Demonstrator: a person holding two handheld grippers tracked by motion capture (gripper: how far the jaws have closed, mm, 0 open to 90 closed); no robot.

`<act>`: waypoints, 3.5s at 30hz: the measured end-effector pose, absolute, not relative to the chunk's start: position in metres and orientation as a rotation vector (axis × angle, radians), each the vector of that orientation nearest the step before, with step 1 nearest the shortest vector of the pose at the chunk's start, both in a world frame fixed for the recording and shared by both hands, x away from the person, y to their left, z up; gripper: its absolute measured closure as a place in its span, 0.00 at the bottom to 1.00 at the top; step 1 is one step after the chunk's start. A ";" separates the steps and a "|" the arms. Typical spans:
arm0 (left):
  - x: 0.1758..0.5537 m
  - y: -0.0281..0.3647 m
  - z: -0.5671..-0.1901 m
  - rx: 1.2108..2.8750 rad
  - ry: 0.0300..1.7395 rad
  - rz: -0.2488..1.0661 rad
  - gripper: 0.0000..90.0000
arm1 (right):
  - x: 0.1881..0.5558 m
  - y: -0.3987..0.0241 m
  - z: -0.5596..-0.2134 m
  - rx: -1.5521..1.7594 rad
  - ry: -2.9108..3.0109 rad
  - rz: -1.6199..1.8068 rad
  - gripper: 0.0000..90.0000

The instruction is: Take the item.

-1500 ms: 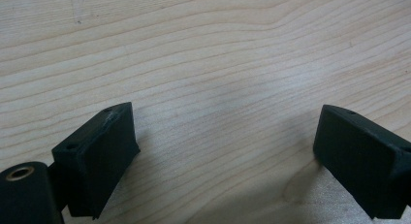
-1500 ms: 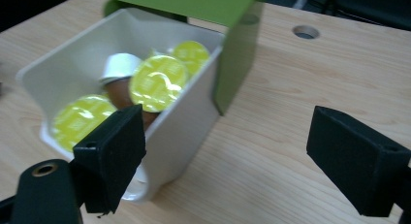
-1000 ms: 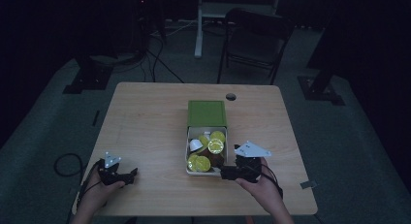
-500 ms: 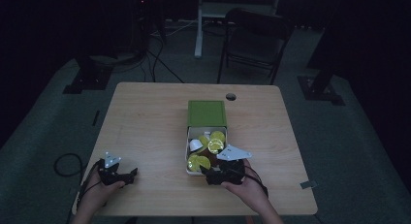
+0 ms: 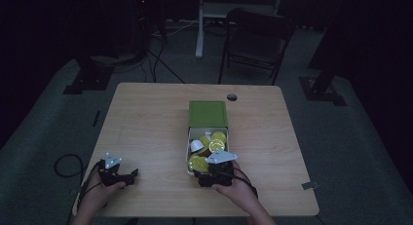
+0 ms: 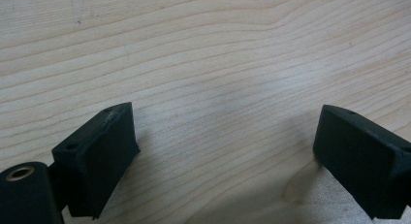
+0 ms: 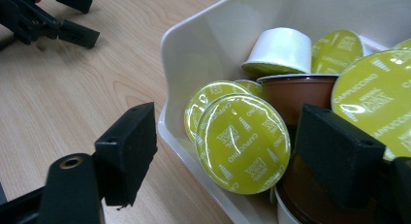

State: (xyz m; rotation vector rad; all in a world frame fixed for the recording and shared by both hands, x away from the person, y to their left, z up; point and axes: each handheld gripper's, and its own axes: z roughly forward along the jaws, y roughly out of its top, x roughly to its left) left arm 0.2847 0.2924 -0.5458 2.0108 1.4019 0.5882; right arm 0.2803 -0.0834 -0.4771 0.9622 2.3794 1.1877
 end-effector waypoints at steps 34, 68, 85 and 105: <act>0.285 0.292 -0.546 2.010 1.403 0.587 0.09 | 0.291 -0.070 -0.495 0.954 2.404 1.127 0.59; 0.285 0.292 -0.546 2.010 1.402 0.587 0.09 | 0.294 -0.085 -0.468 0.948 2.366 1.264 0.68; 0.285 0.292 -0.546 2.009 1.402 0.587 0.09 | 0.299 -0.103 -0.437 0.946 2.291 1.340 0.68; 0.285 0.292 -0.546 2.010 1.402 0.586 0.09 | 0.304 -0.146 -0.413 1.001 2.173 1.349 0.68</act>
